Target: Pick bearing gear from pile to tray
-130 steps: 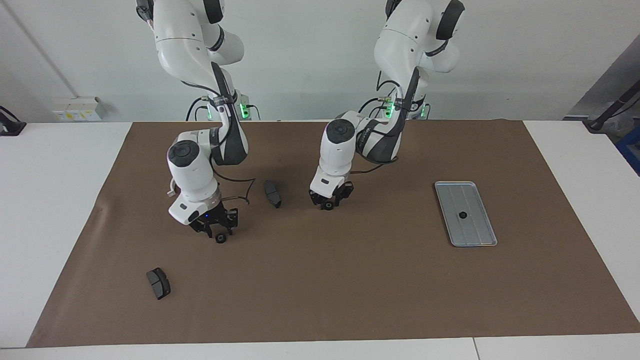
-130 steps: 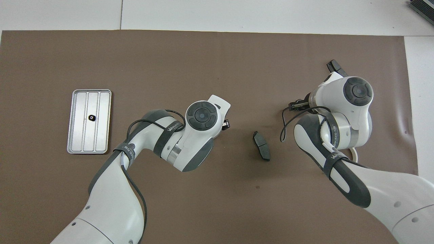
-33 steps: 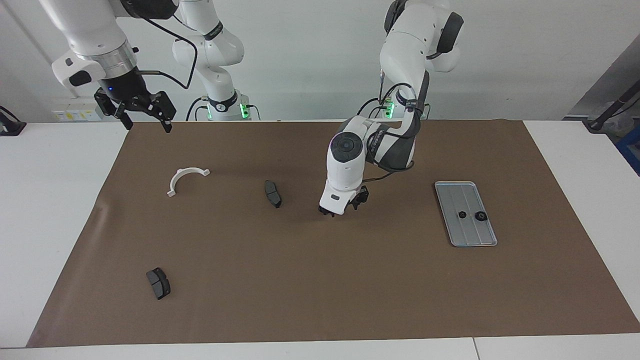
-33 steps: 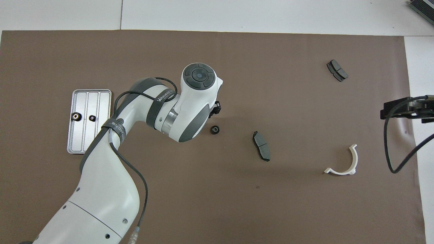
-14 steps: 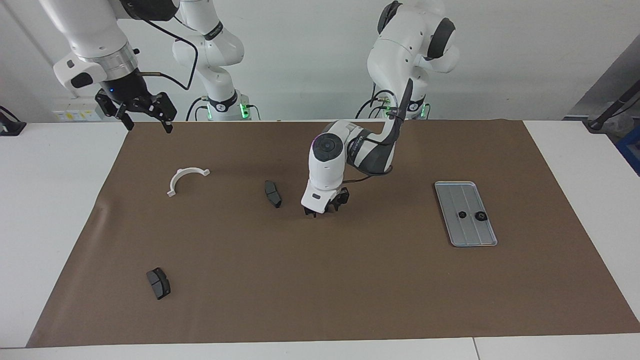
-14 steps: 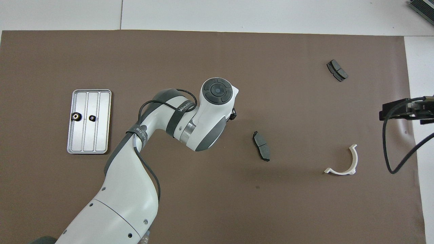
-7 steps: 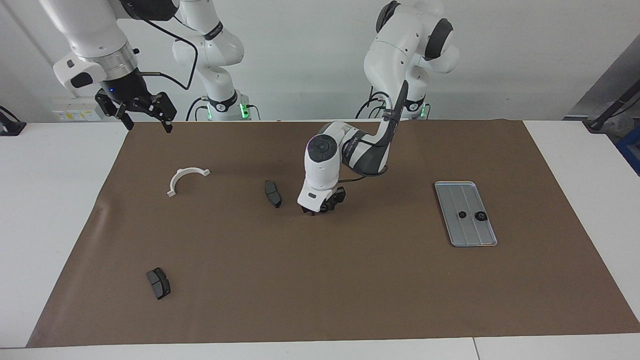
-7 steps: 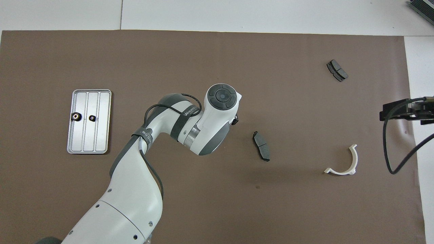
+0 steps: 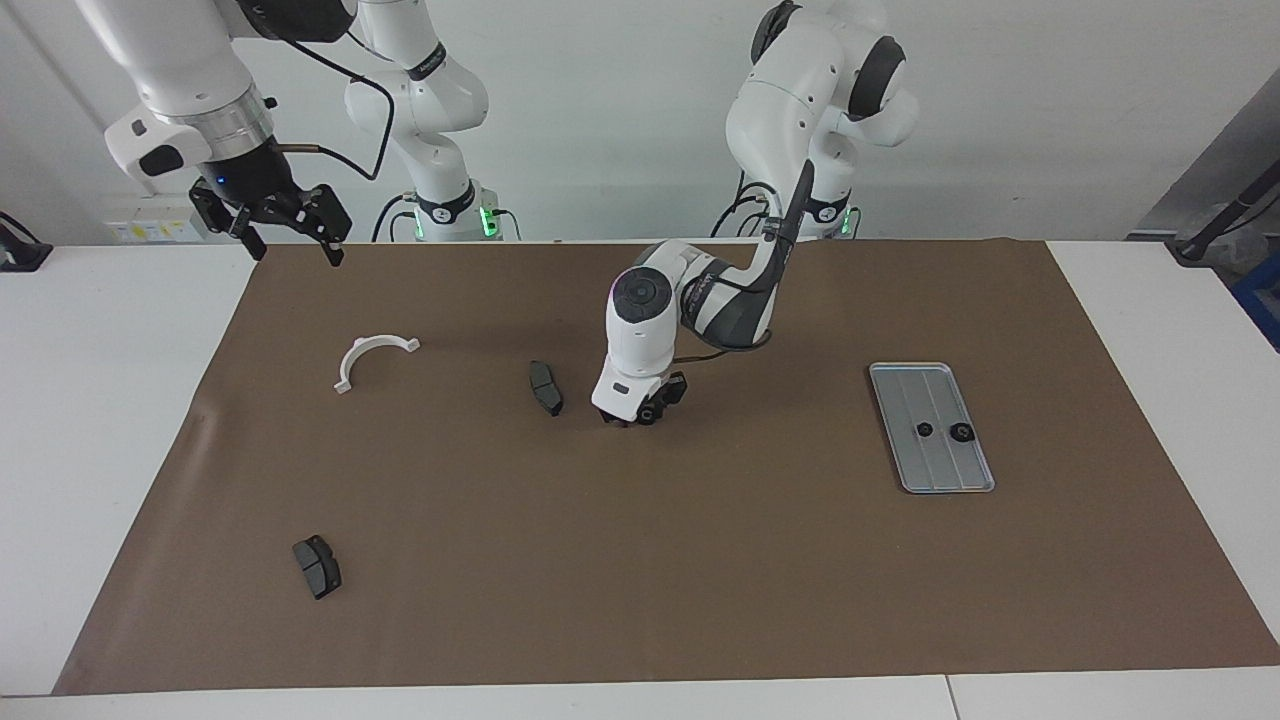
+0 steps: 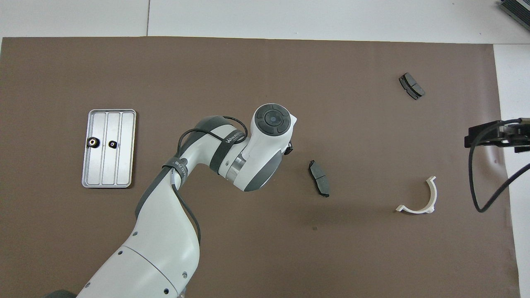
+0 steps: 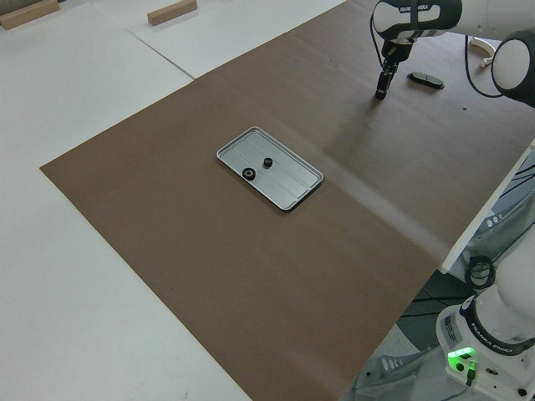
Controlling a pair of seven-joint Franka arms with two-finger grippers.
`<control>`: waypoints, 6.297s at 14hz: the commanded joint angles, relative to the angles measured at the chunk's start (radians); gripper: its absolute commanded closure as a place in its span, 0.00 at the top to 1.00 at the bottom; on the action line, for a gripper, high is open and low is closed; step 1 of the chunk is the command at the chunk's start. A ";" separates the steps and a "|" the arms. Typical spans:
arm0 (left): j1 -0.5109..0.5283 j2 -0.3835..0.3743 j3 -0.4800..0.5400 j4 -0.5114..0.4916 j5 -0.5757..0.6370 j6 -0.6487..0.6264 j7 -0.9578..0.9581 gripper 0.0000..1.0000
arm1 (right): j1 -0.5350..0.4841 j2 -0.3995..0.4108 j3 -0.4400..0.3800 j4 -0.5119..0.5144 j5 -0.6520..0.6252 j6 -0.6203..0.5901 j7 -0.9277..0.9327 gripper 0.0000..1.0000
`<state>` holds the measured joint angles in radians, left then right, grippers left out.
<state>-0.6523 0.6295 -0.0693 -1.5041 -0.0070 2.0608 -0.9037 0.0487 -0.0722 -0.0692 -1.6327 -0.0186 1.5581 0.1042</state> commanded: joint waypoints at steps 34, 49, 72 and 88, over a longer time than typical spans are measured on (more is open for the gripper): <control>0.705 -0.318 0.017 -0.385 -0.037 0.115 0.974 0.40 | -0.006 -0.031 0.008 -0.038 0.026 0.007 -0.017 1.00; 0.701 -0.318 0.017 -0.086 -0.037 -0.244 0.962 0.78 | -0.006 -0.031 0.008 -0.038 0.026 0.010 -0.017 1.00; 0.681 -0.723 0.003 0.070 -0.037 -0.642 0.960 1.00 | -0.006 -0.011 0.012 0.027 0.025 -0.033 -0.018 1.00; 0.680 -0.708 0.002 -0.004 -0.021 -0.561 0.964 1.00 | -0.006 -0.012 0.012 0.025 0.025 -0.033 -0.018 1.00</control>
<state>0.0399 -0.0670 -0.0730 -1.4962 -0.0380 1.4854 0.0588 0.0506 -0.0730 -0.0622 -1.5950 -0.0112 1.5302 0.1042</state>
